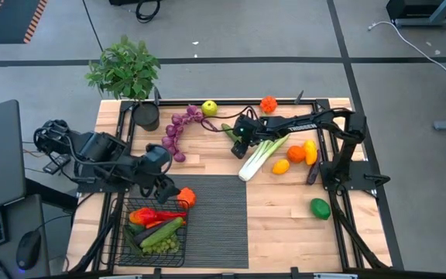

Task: Build produce basket
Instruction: Put the green cucumber into the wire basket

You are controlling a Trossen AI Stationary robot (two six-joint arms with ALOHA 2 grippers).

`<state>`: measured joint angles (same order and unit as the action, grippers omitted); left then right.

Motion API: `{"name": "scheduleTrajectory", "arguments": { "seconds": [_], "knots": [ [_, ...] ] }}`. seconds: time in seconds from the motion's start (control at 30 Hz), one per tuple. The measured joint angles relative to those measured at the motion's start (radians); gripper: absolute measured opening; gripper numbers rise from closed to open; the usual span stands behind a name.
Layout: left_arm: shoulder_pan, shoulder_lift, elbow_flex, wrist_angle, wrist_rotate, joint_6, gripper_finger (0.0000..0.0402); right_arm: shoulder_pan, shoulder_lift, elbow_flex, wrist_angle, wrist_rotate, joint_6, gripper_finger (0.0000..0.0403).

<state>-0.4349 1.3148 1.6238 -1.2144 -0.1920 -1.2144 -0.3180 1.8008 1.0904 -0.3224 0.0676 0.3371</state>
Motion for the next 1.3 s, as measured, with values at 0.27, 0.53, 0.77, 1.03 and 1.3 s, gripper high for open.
{"name": "scheduleTrajectory", "arguments": {
  "seconds": [0.27, 0.53, 0.77, 1.03, 1.3],
  "knots": [
    [-0.008, 0.000, 0.000, -0.001, 0.001, 0.000, 0.0352, 0.010, 0.018, 0.004, -0.018, -0.029, 0.007, 0.0092],
    [-0.036, 0.000, 0.000, -0.002, 0.002, 0.041, 0.0352, 0.014, -0.062, 0.000, -0.043, -0.093, 0.061, 0.0007],
    [-0.042, 0.000, 0.000, -0.011, 0.003, 0.115, 0.0352, 0.032, -0.144, 0.000, -0.068, -0.026, 0.163, 0.0013],
    [-0.041, 0.000, 0.000, -0.012, 0.003, 0.160, 0.0352, 0.028, -0.114, -0.005, -0.040, -0.083, 0.318, 0.0132],
    [-0.065, 0.001, 0.001, -0.023, 0.032, 0.151, 0.0352, 0.023, -0.065, -0.033, 0.007, 0.009, 0.450, 0.0296]
  ]
}}
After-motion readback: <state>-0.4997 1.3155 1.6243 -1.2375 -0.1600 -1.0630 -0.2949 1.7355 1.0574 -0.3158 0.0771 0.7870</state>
